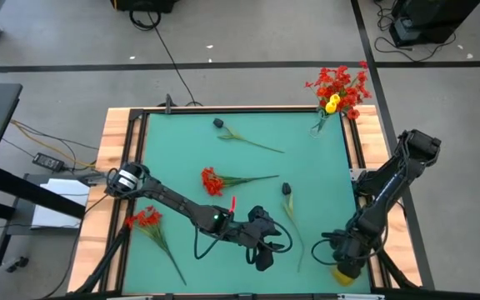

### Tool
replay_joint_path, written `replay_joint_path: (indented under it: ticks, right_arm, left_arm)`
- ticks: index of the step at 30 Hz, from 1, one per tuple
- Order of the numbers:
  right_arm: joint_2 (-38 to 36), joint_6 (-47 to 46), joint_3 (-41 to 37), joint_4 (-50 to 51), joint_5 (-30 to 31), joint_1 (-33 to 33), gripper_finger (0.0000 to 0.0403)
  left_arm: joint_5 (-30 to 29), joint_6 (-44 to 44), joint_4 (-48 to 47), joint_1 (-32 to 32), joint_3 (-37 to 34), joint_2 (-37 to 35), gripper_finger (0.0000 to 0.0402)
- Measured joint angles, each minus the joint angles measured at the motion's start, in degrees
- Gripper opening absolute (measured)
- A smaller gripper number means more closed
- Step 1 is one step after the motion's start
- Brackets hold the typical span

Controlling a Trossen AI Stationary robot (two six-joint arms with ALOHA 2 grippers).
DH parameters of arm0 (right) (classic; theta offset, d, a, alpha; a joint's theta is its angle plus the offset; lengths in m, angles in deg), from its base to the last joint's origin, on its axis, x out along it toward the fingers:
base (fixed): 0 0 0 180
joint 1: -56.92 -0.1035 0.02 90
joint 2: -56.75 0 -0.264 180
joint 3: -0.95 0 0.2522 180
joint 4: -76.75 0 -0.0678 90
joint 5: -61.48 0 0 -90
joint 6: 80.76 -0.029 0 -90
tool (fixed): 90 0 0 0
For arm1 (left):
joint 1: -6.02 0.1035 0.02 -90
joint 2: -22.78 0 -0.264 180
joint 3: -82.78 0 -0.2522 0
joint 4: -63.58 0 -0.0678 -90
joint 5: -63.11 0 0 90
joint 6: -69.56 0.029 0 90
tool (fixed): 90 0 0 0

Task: Sort flowers into vase by color
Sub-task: Put the bottom black flower into the yellow vase

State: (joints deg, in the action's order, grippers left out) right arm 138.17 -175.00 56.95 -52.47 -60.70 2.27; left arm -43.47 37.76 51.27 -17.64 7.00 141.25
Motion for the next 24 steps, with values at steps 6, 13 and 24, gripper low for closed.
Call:
replay_joint_path:
  ticks: [6, 13, 24]
  right_arm:
    - [-0.11, -1.1, -0.81, -1.06, 0.33, -0.46, 0.0062]
    - [-0.15, 1.26, -0.87, -0.51, 1.48, -0.48, 0.0015]
    - [-2.66, 1.29, 0.99, 4.86, 14.18, 0.25, 0.0005]
  left_arm:
    - [0.0, 0.04, -0.96, -0.05, 0.0, -0.02, 0.0201]
    - [0.0, 0.04, -2.45, -0.05, 0.0, -0.02, 0.0201]
    - [0.0, 0.08, -5.17, -0.06, 0.0, -0.02, 0.0201]
